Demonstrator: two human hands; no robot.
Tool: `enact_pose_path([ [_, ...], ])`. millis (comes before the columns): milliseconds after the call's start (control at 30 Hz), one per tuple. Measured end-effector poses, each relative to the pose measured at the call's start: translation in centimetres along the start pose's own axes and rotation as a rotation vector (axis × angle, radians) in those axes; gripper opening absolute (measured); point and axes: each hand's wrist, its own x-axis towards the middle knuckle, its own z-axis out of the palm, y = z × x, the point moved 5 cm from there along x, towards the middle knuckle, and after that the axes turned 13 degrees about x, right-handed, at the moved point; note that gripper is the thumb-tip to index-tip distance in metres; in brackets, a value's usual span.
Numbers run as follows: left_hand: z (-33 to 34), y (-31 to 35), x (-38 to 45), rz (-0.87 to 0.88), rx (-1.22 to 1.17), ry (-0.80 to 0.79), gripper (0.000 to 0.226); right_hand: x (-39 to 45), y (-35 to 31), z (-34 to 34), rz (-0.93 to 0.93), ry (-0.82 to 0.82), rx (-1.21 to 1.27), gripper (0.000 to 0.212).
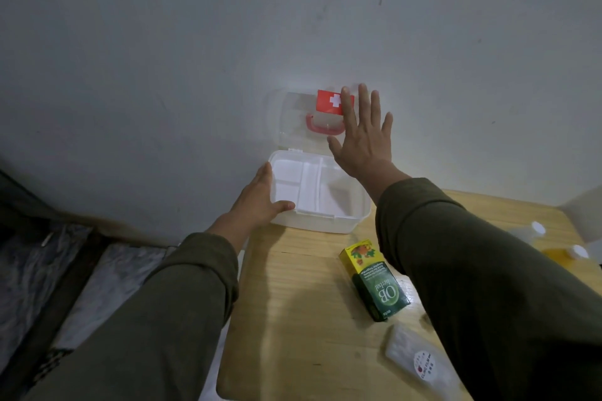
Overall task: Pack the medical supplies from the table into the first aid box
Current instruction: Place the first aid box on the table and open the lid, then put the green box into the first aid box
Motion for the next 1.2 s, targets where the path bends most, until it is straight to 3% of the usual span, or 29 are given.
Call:
enact_pose_path([
  [400,0.2,0.9,-1.5,-0.053,0.173,0.133,0.1,-5.5,3.1,-2.1,0.038,0.055,0.078,0.078],
  [667,3.3,4.4,-3.7,-0.034,0.425,0.085,0.078,-16.9,6.2,0.7,0.096,-0.004,0.256,0.081],
  [1000,5.6,4.4,-4.3,-0.058,0.422,0.116,0.07,-25.5,8.3,5.9,0.194,-0.238,0.297,0.095],
  [1200,5.6,4.2,-4.1,-0.059,0.39,0.096,0.072,-26.2,8.9,6.7,0.223,-0.221,0.244,0.094],
])
